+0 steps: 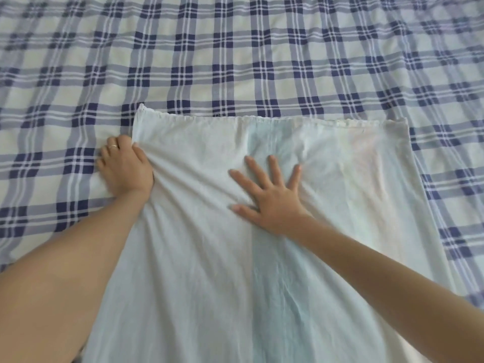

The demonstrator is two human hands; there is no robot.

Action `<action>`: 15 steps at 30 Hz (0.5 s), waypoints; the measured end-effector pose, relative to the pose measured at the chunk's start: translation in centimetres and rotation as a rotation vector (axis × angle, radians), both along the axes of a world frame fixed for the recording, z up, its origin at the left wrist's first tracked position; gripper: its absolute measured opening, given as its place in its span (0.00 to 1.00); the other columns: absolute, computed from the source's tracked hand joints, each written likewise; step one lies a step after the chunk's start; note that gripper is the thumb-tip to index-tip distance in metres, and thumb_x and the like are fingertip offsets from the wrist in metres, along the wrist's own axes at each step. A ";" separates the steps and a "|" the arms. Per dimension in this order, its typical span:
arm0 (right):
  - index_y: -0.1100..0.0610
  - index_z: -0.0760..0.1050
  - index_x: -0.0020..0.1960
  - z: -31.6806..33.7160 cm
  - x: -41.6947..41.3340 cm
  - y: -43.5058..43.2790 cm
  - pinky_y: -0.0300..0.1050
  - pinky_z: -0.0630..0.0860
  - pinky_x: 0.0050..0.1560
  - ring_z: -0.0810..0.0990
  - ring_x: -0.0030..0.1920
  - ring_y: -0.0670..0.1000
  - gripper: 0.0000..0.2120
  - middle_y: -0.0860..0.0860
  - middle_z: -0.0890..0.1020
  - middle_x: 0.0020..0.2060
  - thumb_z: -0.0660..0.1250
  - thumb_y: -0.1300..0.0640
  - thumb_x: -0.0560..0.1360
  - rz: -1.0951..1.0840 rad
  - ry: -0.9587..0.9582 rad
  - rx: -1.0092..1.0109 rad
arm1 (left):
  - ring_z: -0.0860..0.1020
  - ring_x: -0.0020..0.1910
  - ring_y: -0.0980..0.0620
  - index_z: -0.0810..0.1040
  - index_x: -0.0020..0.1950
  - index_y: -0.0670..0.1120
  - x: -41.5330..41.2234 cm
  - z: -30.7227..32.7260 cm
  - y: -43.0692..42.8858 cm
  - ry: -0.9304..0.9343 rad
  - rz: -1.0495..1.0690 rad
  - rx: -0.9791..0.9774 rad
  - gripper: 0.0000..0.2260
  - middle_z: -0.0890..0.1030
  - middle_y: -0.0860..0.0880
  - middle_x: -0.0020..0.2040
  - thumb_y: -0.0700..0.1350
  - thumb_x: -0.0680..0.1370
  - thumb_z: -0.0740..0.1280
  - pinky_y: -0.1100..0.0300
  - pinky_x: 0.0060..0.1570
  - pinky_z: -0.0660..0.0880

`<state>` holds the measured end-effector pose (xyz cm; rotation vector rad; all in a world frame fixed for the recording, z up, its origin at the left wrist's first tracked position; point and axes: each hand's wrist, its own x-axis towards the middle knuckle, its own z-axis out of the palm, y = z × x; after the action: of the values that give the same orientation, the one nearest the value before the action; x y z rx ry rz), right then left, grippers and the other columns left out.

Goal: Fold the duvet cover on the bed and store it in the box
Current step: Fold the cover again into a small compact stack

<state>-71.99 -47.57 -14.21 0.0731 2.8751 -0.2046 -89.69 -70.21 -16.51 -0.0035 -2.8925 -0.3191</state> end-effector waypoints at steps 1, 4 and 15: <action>0.34 0.37 0.74 -0.5 -1.0 0.9 0.77 0.35 0.64 0.37 0.76 0.60 0.35 0.42 0.39 0.76 0.40 0.25 0.70 -0.008 -0.003 0.022 | 0.70 0.58 0.38 0.71 0.57 0.40 0.0 -0.1 -0.1 0.001 0.002 0.016 0.11 0.73 0.38 0.59 0.43 0.81 0.54 0.44 0.58 0.63; 0.33 0.34 0.73 -1.5 -5.0 3.5 0.79 0.35 0.63 0.36 0.76 0.58 0.36 0.41 0.37 0.76 0.40 0.23 0.70 -0.192 -0.024 0.060 | 0.71 0.58 0.39 0.69 0.59 0.42 0.0 -0.6 0.1 0.001 -0.011 0.094 0.10 0.74 0.40 0.59 0.44 0.80 0.56 0.44 0.59 0.64; 0.44 0.46 0.77 2.0 -2.4 -2.8 0.71 0.41 0.70 0.47 0.77 0.57 0.29 0.45 0.50 0.77 0.49 0.42 0.79 -0.050 0.191 -0.068 | 0.49 0.77 0.49 0.57 0.75 0.61 8.8 3.2 1.7 -0.368 -0.564 -0.186 0.25 0.52 0.57 0.78 0.64 0.79 0.47 0.30 0.66 0.42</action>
<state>-74.38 -50.36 -12.20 0.1183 3.0548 -0.3362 -80.93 -68.49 -13.30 -0.8891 -3.2177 -0.1488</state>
